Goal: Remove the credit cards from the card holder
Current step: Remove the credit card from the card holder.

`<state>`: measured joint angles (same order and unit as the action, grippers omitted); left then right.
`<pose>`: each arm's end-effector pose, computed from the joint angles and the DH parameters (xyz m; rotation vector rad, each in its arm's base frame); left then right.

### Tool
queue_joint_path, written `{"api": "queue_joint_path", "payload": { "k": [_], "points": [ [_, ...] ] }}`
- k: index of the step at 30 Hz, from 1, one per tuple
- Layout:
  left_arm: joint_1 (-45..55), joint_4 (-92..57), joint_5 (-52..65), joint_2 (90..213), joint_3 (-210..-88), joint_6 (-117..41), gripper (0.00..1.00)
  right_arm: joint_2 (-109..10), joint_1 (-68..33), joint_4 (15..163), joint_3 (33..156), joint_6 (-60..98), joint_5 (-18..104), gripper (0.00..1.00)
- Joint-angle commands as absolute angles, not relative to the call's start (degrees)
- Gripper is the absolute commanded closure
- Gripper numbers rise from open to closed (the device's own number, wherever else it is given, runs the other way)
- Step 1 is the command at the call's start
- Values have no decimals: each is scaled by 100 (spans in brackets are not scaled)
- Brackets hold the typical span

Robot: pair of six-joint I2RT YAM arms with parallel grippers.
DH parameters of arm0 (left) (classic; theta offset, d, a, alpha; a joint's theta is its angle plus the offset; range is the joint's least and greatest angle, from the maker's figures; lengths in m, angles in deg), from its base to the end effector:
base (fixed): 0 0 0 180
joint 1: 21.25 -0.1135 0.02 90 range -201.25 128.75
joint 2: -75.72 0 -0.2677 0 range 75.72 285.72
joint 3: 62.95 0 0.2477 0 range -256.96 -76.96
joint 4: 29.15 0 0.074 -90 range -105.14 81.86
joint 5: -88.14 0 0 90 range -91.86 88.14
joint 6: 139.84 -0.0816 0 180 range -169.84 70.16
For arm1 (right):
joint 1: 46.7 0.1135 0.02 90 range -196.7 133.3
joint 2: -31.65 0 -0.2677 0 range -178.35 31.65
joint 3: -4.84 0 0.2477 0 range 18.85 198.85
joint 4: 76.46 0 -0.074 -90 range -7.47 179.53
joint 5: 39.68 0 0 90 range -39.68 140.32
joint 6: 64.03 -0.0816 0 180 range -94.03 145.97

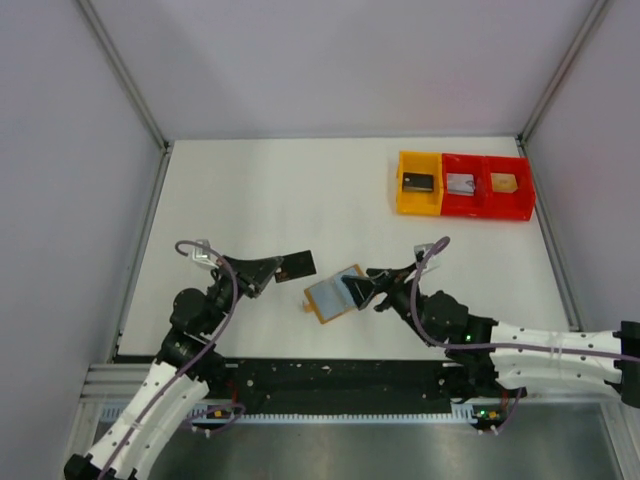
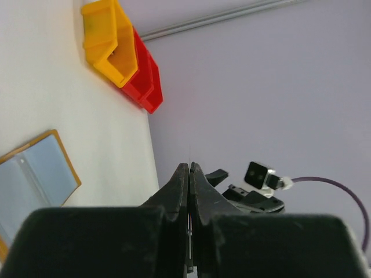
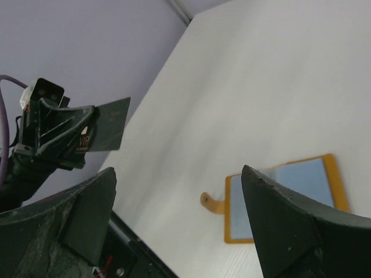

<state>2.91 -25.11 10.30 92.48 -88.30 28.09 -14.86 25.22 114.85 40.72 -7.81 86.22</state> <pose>0.1407 -0.0819 0.2399 -0.5953 1.6087 -1.5489 0.1135 0.1936 0.2637 -0.0264 1.6438 0.9544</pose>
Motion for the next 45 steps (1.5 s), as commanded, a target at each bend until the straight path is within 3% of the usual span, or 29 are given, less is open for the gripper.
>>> {"api": "queue_joint_path", "payload": {
  "k": [1,8,16,29,45],
  "points": [
    [659,-3761,280,9417,-8673,3137,100,-1563,2493,12791,3723,-2578,8144,13],
    [1820,-5203,-748,10507,-8681,3181,100,-2231,2257,14093,3731,-2720,7582,14],
    [2743,-5679,-1942,11035,-8918,3128,100,-2714,2177,14744,3854,-2361,7484,22],
    [3508,-6795,-2884,11887,-8909,3032,100,-3208,2142,15536,3977,-2378,7537,50],
    [3763,-7279,-2973,12292,-9006,2988,98,-3401,1992,15632,4056,-2580,7282,74]
  ]
}}
